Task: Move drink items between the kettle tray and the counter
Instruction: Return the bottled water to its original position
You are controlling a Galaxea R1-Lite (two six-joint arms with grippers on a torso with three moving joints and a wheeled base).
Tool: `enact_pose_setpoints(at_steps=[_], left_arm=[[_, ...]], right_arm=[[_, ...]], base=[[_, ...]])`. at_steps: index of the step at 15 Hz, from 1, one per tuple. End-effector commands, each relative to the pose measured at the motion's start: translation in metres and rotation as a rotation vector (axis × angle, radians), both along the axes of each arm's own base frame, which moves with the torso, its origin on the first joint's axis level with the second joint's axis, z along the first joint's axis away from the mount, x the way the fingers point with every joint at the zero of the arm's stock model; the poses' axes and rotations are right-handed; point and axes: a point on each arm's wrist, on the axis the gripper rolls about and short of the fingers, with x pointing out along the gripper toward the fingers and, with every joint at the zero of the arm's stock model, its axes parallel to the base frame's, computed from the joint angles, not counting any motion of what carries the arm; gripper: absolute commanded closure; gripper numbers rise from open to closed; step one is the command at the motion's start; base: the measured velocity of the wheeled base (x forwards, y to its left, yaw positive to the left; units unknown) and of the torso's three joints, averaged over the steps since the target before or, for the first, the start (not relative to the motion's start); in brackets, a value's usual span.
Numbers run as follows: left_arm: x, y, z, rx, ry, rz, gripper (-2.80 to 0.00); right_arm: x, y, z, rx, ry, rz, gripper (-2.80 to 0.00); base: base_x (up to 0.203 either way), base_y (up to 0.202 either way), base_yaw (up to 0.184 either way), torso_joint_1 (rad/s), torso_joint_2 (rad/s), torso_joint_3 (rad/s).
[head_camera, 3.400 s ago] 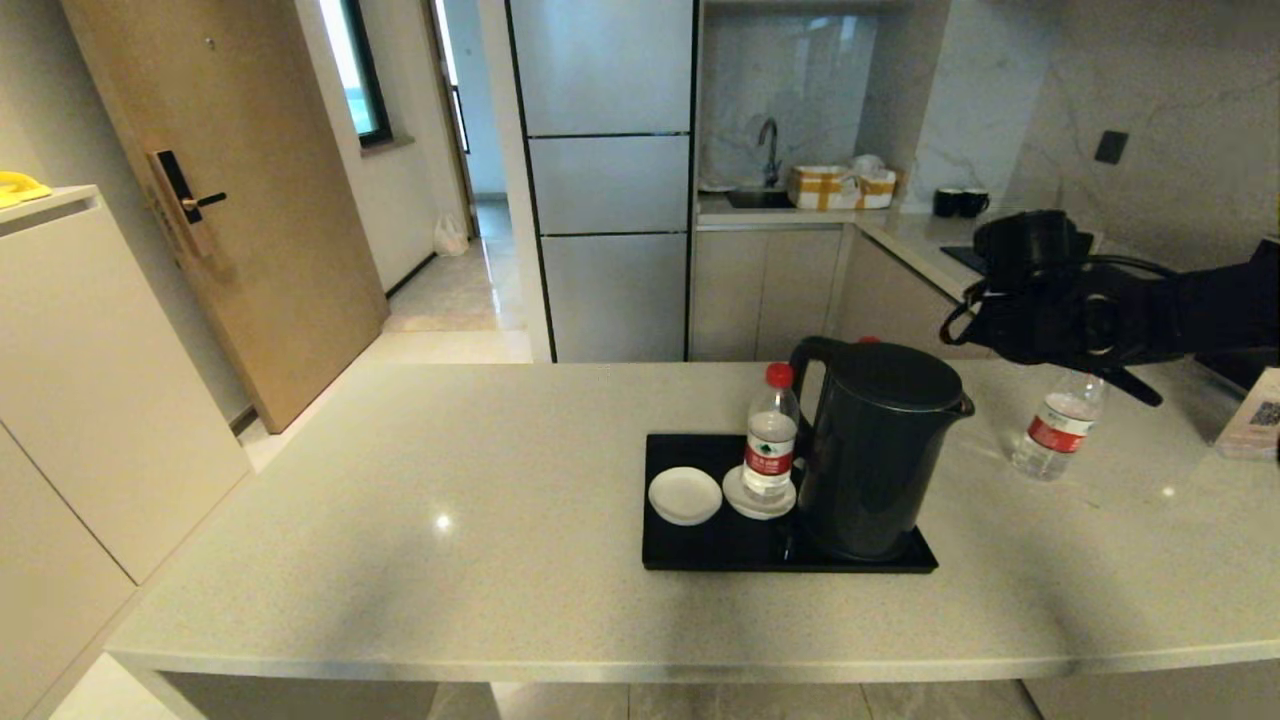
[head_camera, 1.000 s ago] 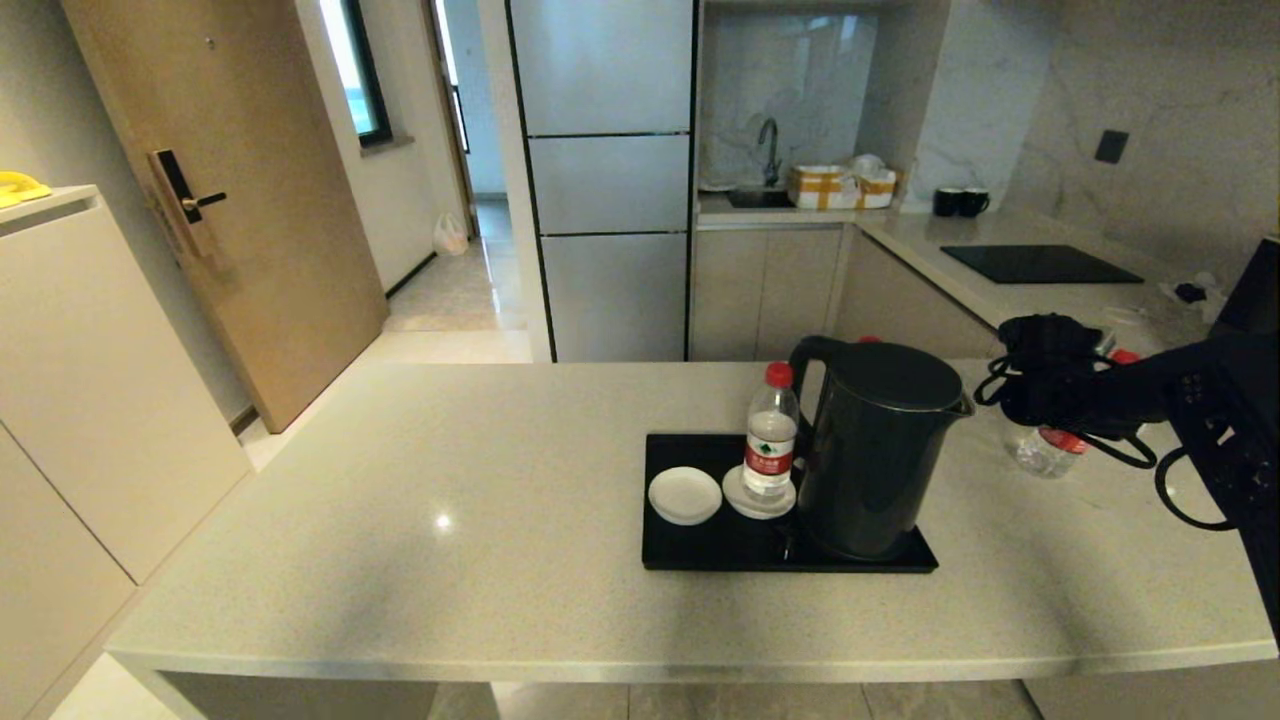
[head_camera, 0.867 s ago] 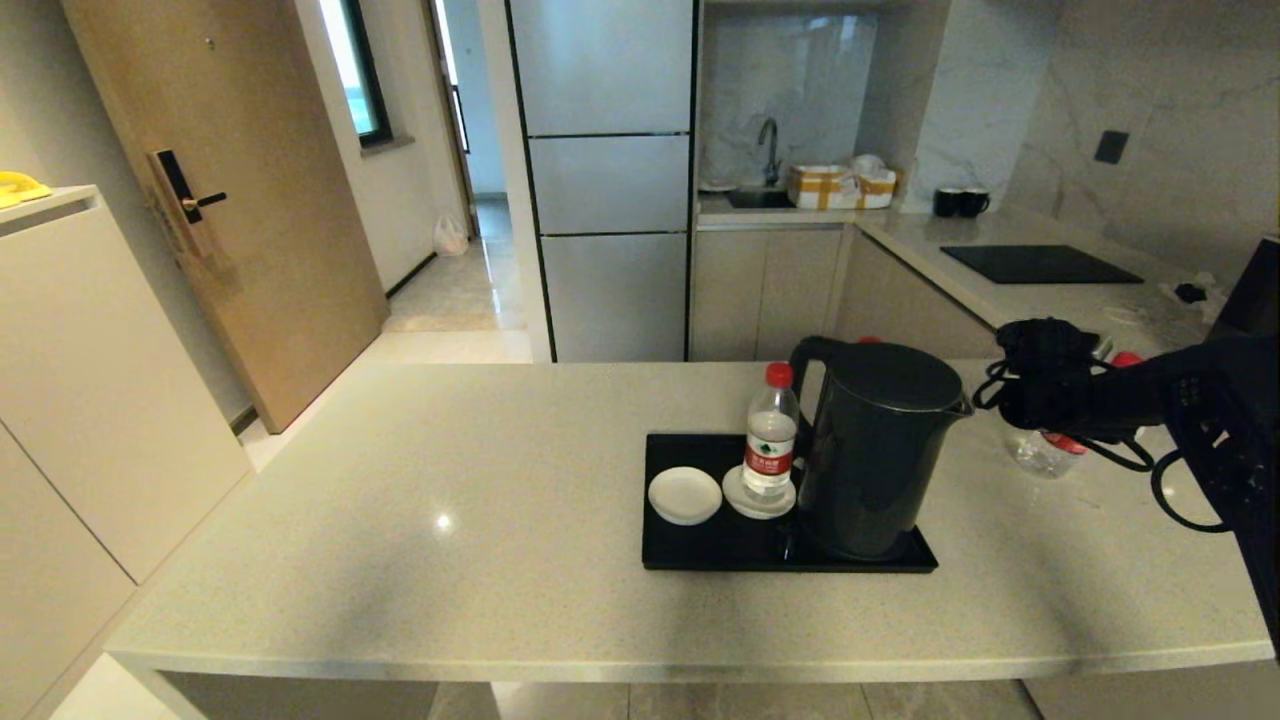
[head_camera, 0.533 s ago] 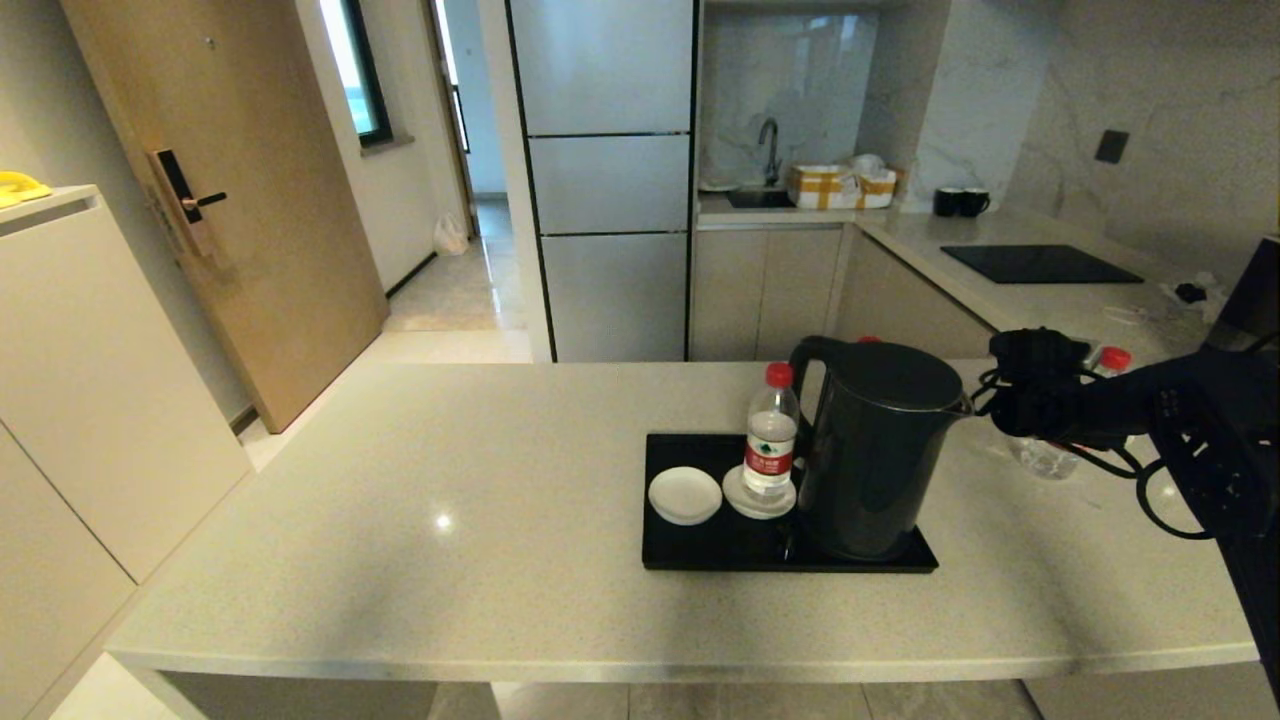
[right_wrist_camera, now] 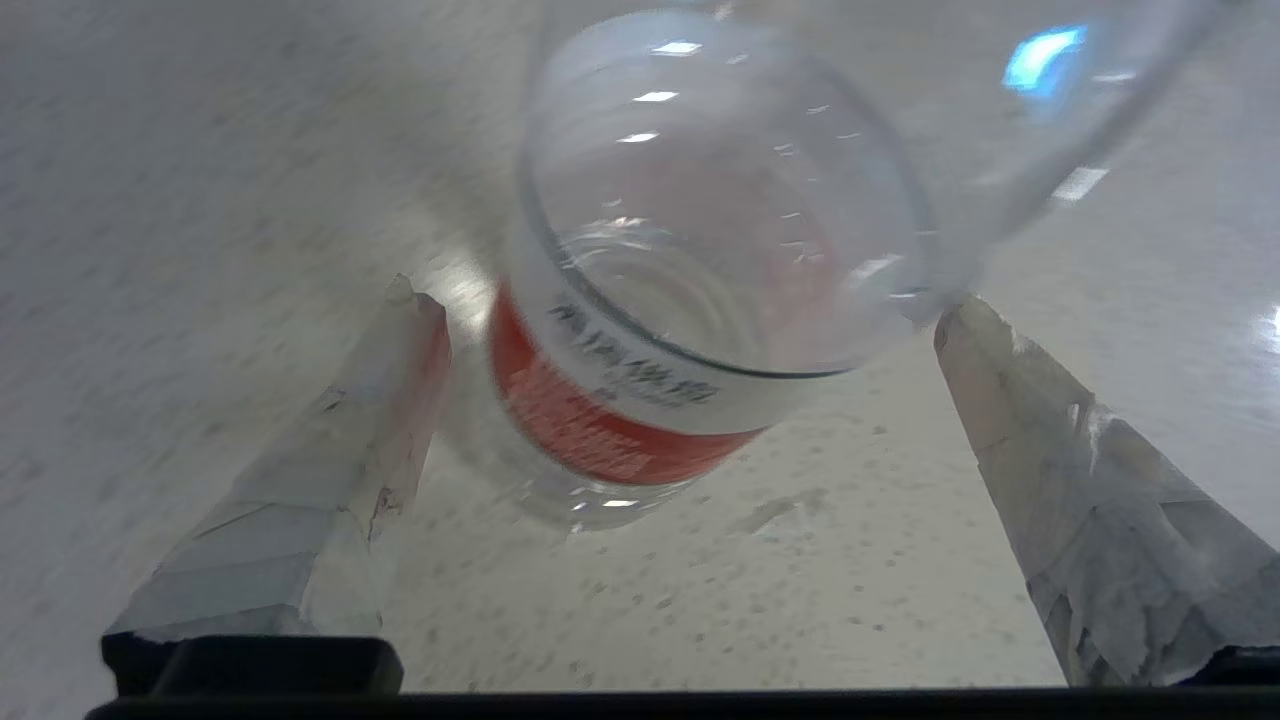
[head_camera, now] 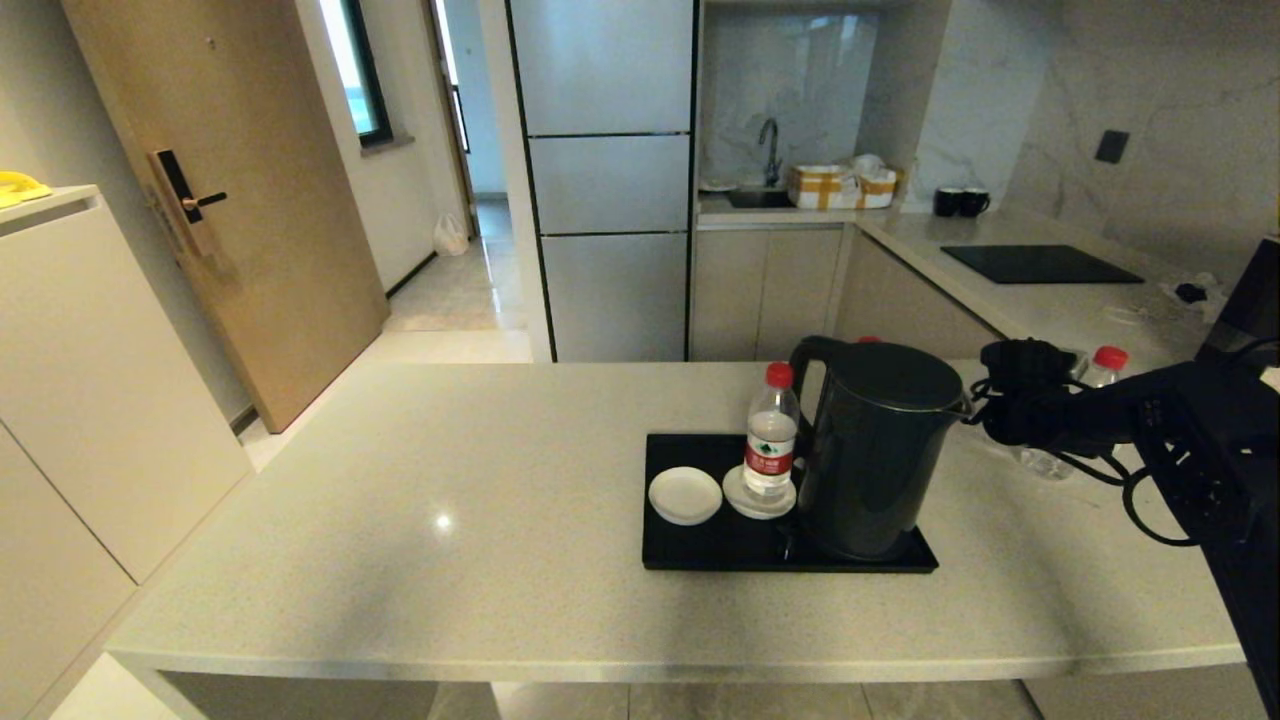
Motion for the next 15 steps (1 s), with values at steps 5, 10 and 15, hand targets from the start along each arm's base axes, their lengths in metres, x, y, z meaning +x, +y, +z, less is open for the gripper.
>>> enact_pose_setpoints(at_steps=[5,10,15], left_arm=[[0.000,0.000,0.000,0.000,0.001,0.000,0.00],[0.000,0.000,0.000,0.000,0.001,0.002,0.00],[0.000,0.000,0.000,0.000,0.000,0.000,0.00]], right_arm=[[-0.004,-0.017,0.008,0.051,-0.018,0.036,-2.80],[-0.005,-0.019,0.007,0.081,-0.020,0.069,-2.80],[-0.004,-0.019,0.004,0.116,-0.028,0.108,-2.80]], base=[[0.000,0.000,0.000,0.000,0.00,0.000],[0.000,0.000,0.000,0.000,0.00,0.000],[0.000,0.000,0.000,0.000,0.00,0.000]])
